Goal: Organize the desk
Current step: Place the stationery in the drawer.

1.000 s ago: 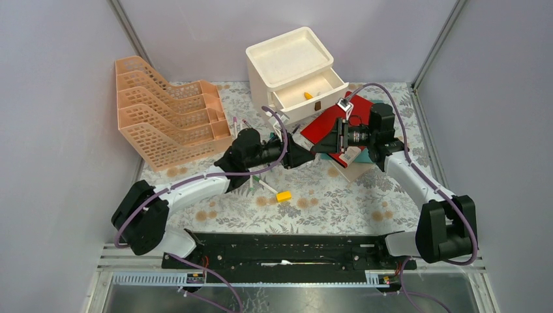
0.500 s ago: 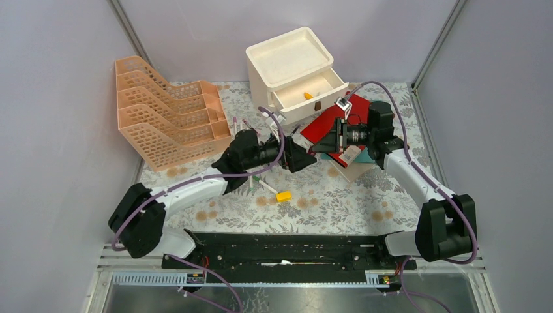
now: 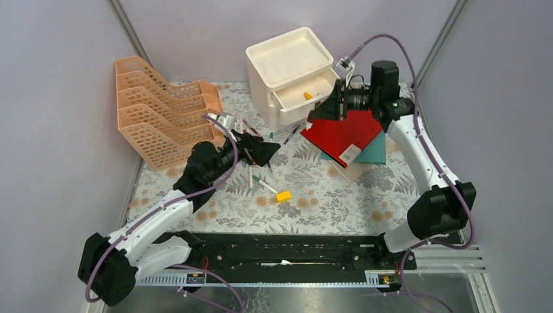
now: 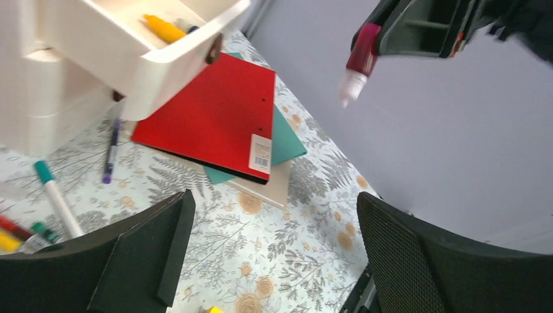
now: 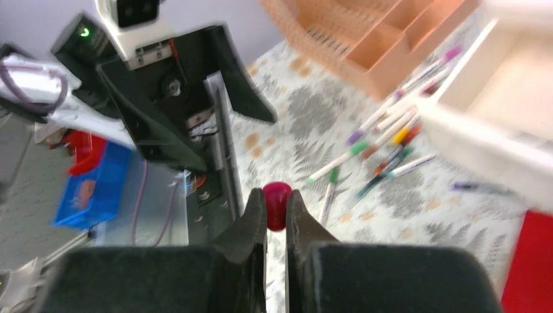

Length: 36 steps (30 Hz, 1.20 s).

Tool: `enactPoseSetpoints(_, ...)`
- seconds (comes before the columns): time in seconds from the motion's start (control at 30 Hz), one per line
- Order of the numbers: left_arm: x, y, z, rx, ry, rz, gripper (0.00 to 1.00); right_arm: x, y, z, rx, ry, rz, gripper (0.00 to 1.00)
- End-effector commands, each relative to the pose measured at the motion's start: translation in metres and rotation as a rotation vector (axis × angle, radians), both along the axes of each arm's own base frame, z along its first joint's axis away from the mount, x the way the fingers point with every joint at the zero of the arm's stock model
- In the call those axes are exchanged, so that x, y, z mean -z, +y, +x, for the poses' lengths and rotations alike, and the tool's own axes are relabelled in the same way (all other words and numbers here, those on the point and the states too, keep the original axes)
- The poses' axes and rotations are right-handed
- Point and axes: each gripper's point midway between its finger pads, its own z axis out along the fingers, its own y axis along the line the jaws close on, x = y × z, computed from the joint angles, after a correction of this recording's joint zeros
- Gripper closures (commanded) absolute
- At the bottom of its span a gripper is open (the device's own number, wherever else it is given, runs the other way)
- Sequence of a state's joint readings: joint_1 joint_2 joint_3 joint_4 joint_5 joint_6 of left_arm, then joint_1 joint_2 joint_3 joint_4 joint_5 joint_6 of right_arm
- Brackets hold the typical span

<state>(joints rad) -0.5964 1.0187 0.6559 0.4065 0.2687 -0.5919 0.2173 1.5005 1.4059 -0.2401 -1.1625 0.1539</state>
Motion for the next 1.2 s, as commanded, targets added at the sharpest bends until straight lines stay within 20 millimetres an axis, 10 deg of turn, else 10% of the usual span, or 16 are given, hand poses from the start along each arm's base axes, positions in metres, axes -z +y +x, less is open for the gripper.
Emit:
enactPoseSetpoints(0.0,0.018,0.030,0.010,-0.140,0.036,0.027,0.01,0.018,-0.026,0.039,0.106,-0.242,-0.304,1.00)
enactPoseSetpoints(0.27,0.033,0.050,0.005,-0.218,0.096,0.035,0.01,-0.025,-0.034,0.138,0.324,-0.430,-0.384,0.95)
enactPoseSetpoints(0.57,0.029,0.065,0.003,-0.285,0.086,0.040,0.01,-0.009,-0.029,0.201,0.427,-0.424,-0.406,0.86)
enactPoseSetpoints(0.93,0.025,0.067,0.003,-0.297,0.081,0.034,0.01,0.010,-0.025,0.211,0.431,-0.386,-0.424,0.26)
enactPoseSetpoints(1.17,0.024,0.063,0.002,-0.274,0.090,0.030,0.01,-0.022,-0.013,0.164,0.319,-0.382,-0.312,0.08)
